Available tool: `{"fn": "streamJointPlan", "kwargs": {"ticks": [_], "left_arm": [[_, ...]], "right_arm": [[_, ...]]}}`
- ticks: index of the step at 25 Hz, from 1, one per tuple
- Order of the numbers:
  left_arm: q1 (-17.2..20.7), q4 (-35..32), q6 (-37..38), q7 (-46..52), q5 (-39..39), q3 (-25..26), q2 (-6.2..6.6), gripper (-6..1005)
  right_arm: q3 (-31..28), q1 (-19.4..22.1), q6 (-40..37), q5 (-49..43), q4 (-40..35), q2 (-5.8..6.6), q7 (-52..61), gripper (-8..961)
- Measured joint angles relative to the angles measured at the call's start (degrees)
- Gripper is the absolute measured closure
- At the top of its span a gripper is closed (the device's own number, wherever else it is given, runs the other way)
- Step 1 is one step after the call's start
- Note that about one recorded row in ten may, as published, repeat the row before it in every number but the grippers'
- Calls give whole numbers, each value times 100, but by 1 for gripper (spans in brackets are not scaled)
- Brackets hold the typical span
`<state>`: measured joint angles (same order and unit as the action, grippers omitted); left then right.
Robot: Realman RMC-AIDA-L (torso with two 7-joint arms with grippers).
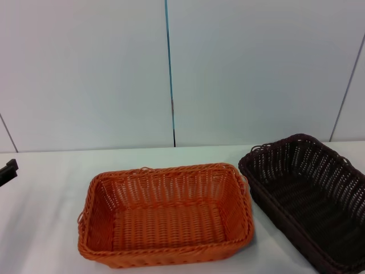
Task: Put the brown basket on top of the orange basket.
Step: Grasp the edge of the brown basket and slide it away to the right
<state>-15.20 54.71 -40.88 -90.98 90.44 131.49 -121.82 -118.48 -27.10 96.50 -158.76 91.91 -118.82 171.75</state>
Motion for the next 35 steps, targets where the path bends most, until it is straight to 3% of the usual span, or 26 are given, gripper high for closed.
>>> {"fn": "streamJointPlan", "kwargs": {"ticks": [12,35], "left_arm": [[-22,0,-8,1,0,-1,46,93],[-16,6,-17,10,130,-16,73,94]], "right_arm": [[-430,168,-500,51,-480,-50,13,214],[-374,328,-1891,599,-1406,-62,16,215]]}}
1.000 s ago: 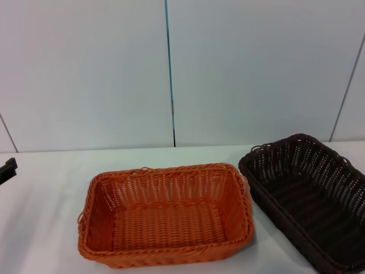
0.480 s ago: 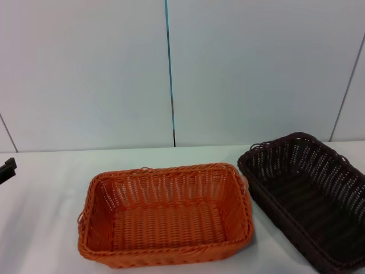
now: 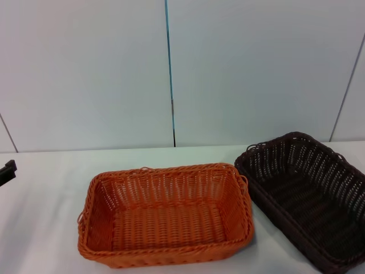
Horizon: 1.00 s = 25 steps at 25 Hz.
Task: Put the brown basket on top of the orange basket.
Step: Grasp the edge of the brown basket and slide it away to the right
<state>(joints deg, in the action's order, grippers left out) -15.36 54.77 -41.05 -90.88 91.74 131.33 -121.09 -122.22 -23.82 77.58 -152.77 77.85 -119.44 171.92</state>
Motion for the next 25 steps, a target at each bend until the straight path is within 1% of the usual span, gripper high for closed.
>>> {"fn": "streamJointPlan", "kwargs": {"ticks": [8,12,19,25], "left_arm": [[-9,-12,0,7,75,1,1,94],[-11,-3,0,41,105,6,-1,94],[-19,-2,0,73,161,-19,-2,94],[-5,22,-72,93,161,4,-2,94]], "right_arm": [[325,76,-509,133,-332,0,0,215],[373,81,-673,194,-470,0,0,215],[518,114,-890,205,-618,-1,-2,216],[552,149,-889,207,-635,8,-3,216]]}}
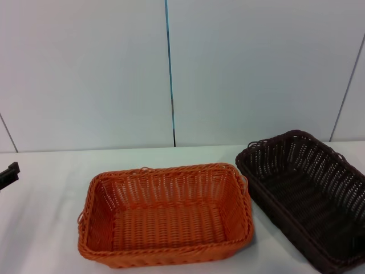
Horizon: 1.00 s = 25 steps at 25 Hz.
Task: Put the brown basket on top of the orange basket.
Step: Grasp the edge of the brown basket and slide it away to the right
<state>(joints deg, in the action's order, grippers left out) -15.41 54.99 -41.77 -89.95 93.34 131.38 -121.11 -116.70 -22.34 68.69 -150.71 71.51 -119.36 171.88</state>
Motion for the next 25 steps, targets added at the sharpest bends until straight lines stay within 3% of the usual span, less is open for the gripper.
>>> {"fn": "streamJointPlan", "kwargs": {"ticks": [5,10,25], "left_arm": [[20,7,-65,48,0,9,0,94],[41,17,-115,54,0,12,-6,94],[35,20,-220,149,-1,20,-29,93]], "right_arm": [[-11,116,16,81,61,-1,2,231],[-13,228,-20,138,141,9,2,405],[-150,790,-184,72,661,42,-7,554]]}}
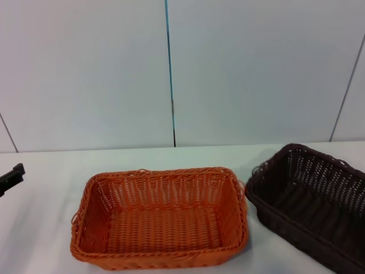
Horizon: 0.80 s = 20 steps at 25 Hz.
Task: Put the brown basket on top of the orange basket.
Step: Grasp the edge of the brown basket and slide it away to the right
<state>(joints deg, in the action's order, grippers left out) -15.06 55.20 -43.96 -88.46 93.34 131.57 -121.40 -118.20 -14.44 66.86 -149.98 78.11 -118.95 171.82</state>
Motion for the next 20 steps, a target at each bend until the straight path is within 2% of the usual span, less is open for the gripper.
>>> {"fn": "streamJointPlan", "kwargs": {"ticks": [10,17,20], "left_arm": [[-39,-15,0,20,0,-29,-16,93],[-1,-6,-14,49,0,-46,-31,93],[4,-12,-16,49,0,-19,-38,93]], "right_arm": [[-388,-22,30,-987,99,13,-12,762],[-607,-172,205,-1395,221,38,-133,789],[-737,-384,623,-1470,294,76,-400,797]]}}
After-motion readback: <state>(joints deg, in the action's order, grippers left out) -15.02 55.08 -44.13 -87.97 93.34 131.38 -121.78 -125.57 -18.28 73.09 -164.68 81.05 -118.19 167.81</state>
